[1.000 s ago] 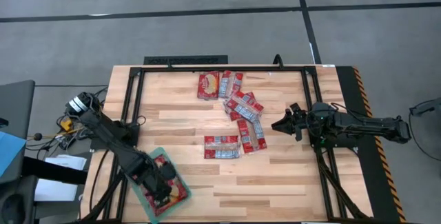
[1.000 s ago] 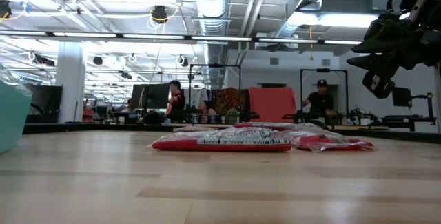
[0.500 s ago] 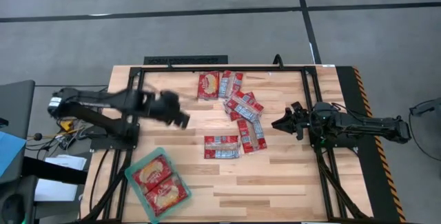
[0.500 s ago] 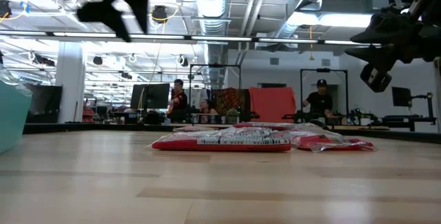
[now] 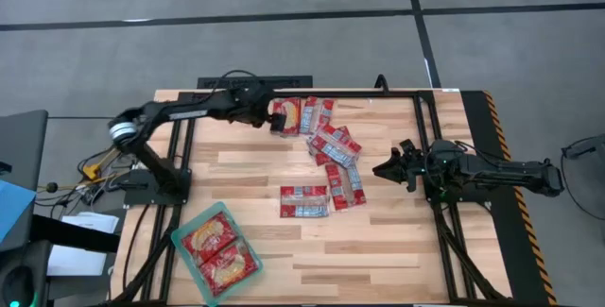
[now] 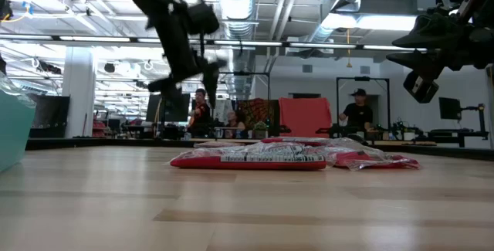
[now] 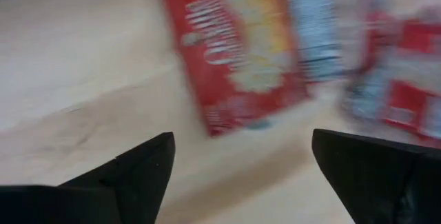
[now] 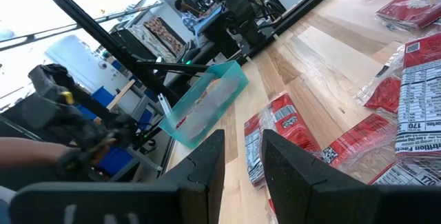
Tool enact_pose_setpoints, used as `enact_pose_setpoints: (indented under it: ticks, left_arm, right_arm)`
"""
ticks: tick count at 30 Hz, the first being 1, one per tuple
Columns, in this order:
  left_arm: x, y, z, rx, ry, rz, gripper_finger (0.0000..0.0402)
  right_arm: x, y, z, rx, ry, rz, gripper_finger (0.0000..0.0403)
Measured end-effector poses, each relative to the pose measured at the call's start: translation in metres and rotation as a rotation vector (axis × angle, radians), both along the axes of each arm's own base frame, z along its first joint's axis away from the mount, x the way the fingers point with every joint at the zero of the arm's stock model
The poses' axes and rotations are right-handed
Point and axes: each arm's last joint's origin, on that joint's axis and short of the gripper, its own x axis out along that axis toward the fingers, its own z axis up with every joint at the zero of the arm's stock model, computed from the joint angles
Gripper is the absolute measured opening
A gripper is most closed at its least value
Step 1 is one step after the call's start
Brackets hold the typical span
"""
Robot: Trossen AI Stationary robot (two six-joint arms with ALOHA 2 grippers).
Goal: Sort popcorn bags into baskets
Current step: Put the red popcorn bag into the green bin
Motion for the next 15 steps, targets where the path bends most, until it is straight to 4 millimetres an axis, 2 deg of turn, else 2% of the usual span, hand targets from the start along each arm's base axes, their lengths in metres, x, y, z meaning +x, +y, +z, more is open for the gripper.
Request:
enact_pose_setpoints:
  ticks: [3, 6, 15]
  left_arm:
    - [0.007, 0.013, -0.024, -0.036, 0.014, 0.011, 0.0333]
    - [0.015, 0.022, -0.038, -0.047, -0.033, 0.016, 0.0334]
    - [0.025, 0.027, -0.072, -0.11, -0.018, 0.035, 0.0334]
  right_arm:
    - [0.0, 0.0, 0.0, 0.0, 0.0, 0.001, 0.0123]
    - [0.0, 0.0, 0.0, 0.001, 0.001, 0.0, 0.0123]
    - [0.0, 0.0, -0.001, 0.026, 0.011, 0.001, 0.0123]
